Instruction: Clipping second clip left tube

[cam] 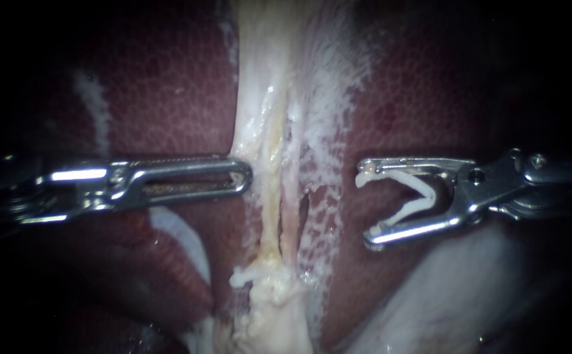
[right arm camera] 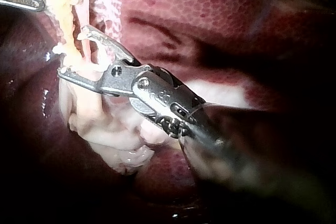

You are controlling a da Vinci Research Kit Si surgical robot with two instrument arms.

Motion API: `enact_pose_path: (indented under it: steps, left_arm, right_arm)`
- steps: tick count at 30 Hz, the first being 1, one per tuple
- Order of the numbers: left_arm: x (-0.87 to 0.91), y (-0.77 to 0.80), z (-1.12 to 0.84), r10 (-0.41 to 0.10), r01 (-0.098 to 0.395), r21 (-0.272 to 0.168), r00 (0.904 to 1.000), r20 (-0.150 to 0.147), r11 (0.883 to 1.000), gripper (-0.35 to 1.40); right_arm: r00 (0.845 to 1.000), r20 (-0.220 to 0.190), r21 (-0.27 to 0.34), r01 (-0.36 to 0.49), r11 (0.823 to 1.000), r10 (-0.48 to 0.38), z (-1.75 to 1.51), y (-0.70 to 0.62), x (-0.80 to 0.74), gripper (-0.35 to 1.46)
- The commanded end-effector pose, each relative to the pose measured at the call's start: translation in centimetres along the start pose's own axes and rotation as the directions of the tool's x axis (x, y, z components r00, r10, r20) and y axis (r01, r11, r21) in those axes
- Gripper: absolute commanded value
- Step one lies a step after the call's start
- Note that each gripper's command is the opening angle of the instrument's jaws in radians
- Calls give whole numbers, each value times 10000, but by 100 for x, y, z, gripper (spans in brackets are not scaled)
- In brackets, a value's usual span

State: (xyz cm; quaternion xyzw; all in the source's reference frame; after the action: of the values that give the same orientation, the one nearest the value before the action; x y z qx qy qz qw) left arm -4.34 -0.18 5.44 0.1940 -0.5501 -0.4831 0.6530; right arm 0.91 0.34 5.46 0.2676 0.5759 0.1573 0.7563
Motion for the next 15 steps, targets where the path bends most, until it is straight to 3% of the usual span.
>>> enact_pose_path:
  steps: [1,5,10,15]
  left_arm:
    - [0,0,-1,-1,1,-1,10000,-2,10000,-33]
    - [-4,0,-5,-24,24,30,10000,-20,10000,-33]
    - [-20,-2,-18,-112,113,136,9999,-84,9998,-33]
    - [-38,-8,-37,-218,219,82,9997,-88,9997,-33]
  right_arm:
    - [10000,0,-5,2,10000,-2,0,0,0,60]
    - [10000,5,-26,48,10000,-48,5,-3,-7,60]
    - [9976,-15,98,-687,9976,687,21,-4,-20,60]
    - [9945,30,334,-1044,9940,1043,56,-2,-44,60]
